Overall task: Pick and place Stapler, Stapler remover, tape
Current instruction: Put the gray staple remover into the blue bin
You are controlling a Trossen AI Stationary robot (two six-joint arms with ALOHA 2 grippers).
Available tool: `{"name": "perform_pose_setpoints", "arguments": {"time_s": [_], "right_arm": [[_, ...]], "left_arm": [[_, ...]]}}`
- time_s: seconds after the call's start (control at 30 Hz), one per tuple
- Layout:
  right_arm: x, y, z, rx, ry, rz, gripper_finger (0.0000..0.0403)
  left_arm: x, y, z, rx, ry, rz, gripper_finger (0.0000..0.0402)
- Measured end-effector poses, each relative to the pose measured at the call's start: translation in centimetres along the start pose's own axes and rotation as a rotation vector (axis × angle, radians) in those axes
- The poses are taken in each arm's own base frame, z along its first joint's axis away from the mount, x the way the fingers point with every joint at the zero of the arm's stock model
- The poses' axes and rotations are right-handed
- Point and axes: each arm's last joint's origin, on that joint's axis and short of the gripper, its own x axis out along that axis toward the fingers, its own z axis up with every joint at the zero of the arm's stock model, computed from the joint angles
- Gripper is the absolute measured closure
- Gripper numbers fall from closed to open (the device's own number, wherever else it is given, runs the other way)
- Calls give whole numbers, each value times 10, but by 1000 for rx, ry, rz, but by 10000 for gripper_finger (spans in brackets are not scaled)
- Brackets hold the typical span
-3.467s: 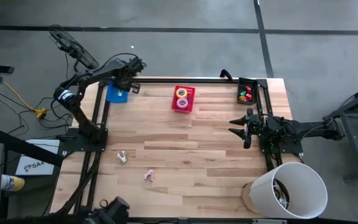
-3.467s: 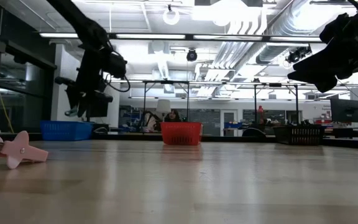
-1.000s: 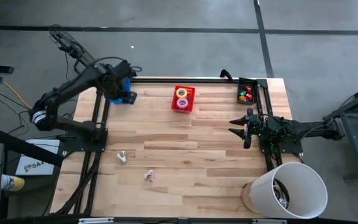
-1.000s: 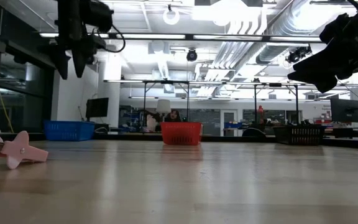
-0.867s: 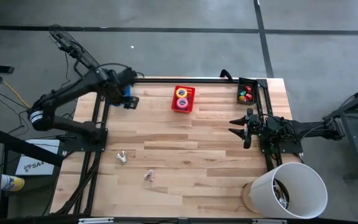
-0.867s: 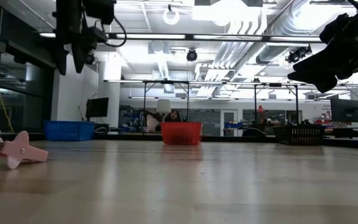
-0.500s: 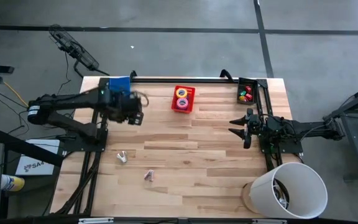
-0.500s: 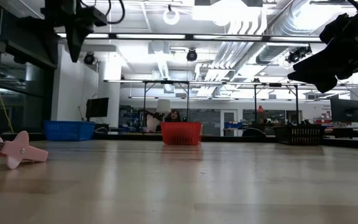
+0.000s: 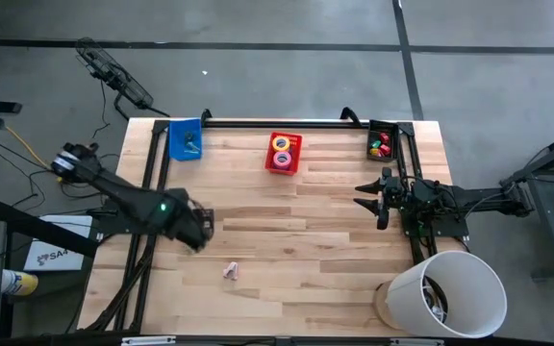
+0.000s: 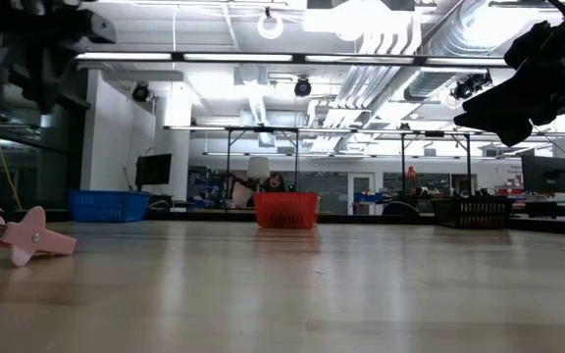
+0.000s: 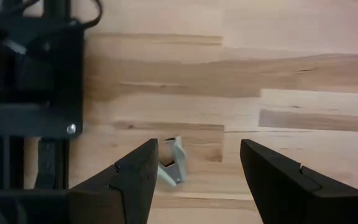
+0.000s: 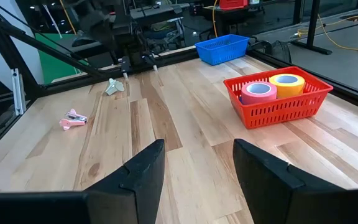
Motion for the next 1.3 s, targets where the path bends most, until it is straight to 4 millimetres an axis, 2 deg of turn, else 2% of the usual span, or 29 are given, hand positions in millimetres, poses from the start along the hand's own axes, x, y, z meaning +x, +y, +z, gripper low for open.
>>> {"name": "perform_pose_setpoints", "arguments": {"time_s": [0.33, 0.57, 0.73, 0.93, 1.13, 1.17, 1.3], "right_arm": [[0, 0, 0, 0, 0, 0, 222], [0, 0, 0, 0, 0, 0, 222], [0, 0, 0, 0, 1, 0, 222], [0, 0, 0, 0, 0, 0, 221], [0, 0, 0, 0, 0, 0, 222], [0, 0, 0, 0, 0, 0, 222], [0, 0, 0, 0, 0, 0, 222]], "left_arm": [[29, -8, -54, -73, -67, 64, 181], [57, -22, -79, -59, -76, 110, 181], [68, -28, -86, -62, -75, 104, 181], [69, -38, -90, -41, -106, -50, 181], [69, -45, -95, 86, -55, -112, 181], [69, -45, -96, 76, -36, -100, 181], [69, -38, -96, -142, 6, -10, 181]]}}
